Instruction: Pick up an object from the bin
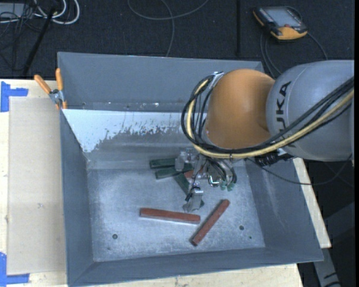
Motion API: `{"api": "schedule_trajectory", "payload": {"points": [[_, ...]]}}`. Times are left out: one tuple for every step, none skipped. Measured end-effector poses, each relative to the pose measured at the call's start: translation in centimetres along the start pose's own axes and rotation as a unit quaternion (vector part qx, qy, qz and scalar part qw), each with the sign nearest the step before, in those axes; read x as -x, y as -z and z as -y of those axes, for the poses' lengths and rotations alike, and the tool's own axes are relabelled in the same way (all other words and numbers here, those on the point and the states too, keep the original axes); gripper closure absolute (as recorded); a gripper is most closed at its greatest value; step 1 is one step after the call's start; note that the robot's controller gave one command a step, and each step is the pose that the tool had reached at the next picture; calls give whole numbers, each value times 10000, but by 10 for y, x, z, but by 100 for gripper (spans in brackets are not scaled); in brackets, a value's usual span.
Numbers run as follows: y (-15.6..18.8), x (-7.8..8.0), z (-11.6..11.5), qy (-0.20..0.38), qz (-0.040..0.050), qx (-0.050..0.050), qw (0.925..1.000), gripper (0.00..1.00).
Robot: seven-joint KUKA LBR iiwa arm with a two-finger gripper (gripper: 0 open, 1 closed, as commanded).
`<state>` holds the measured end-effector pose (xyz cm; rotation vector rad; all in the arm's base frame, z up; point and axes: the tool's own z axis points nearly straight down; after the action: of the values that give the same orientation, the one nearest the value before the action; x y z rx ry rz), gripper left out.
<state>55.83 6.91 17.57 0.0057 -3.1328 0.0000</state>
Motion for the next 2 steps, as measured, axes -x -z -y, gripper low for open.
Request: {"api": "schedule_trajectory", "payload": {"points": [[4,2,0,-9,38,3,10000,0],[-30,-9,10,463,59,0,9989,0]]}}
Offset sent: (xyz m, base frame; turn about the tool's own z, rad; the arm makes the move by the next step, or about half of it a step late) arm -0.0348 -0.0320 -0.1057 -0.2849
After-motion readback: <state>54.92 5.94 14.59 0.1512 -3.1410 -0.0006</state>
